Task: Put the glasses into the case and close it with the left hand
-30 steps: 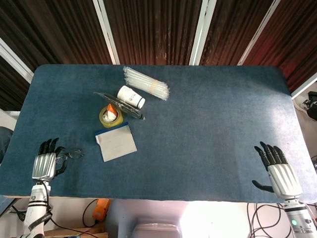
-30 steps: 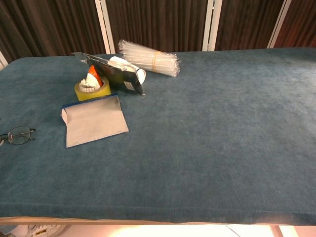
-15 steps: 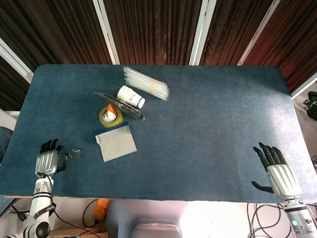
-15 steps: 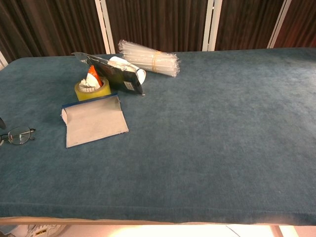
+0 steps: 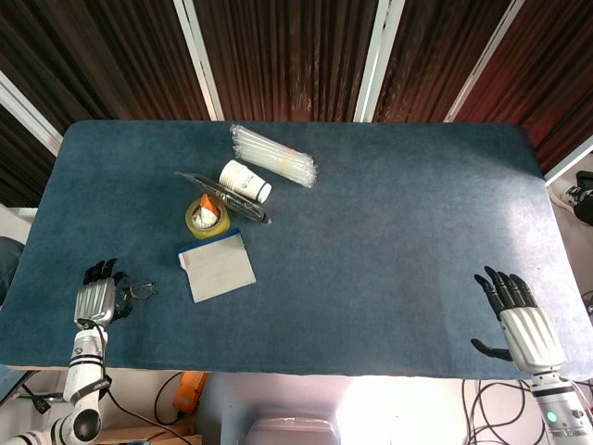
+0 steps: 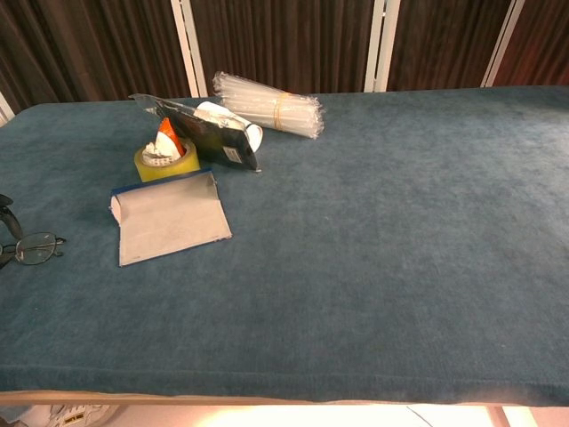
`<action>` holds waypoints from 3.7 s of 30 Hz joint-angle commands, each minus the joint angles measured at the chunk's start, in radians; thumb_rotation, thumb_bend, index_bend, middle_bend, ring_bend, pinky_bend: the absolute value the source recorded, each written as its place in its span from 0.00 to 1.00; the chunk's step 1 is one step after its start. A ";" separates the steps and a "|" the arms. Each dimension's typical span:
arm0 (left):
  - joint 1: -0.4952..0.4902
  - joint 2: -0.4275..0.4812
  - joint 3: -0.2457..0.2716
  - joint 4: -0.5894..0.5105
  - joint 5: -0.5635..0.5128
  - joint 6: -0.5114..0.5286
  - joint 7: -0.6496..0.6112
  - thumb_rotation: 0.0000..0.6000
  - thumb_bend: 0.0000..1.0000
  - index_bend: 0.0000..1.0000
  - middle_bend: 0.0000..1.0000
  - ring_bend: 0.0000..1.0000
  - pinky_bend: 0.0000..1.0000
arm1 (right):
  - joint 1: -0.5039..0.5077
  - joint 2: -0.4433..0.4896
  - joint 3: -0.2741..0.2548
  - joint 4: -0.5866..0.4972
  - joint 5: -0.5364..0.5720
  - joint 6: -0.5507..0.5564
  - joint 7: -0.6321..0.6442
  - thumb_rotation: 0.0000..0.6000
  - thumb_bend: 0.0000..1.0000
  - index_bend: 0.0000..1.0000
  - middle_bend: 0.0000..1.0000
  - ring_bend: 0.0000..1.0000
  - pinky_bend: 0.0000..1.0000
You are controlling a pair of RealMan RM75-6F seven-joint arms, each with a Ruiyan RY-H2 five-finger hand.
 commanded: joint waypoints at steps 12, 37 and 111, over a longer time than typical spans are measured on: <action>-0.014 -0.015 0.013 0.006 -0.017 0.030 0.035 1.00 0.35 0.48 0.09 0.00 0.09 | 0.001 0.003 -0.001 -0.003 0.002 -0.002 0.004 1.00 0.27 0.00 0.00 0.00 0.00; -0.024 -0.018 0.027 -0.004 -0.013 0.054 0.038 1.00 0.44 0.65 0.14 0.01 0.09 | -0.001 0.005 -0.003 -0.004 -0.002 0.006 0.004 1.00 0.27 0.00 0.00 0.00 0.00; -0.331 -0.375 -0.154 0.335 -0.076 0.020 0.095 1.00 0.39 0.28 0.14 0.05 0.12 | 0.026 0.072 -0.010 -0.021 0.008 -0.047 0.136 1.00 0.27 0.00 0.00 0.00 0.00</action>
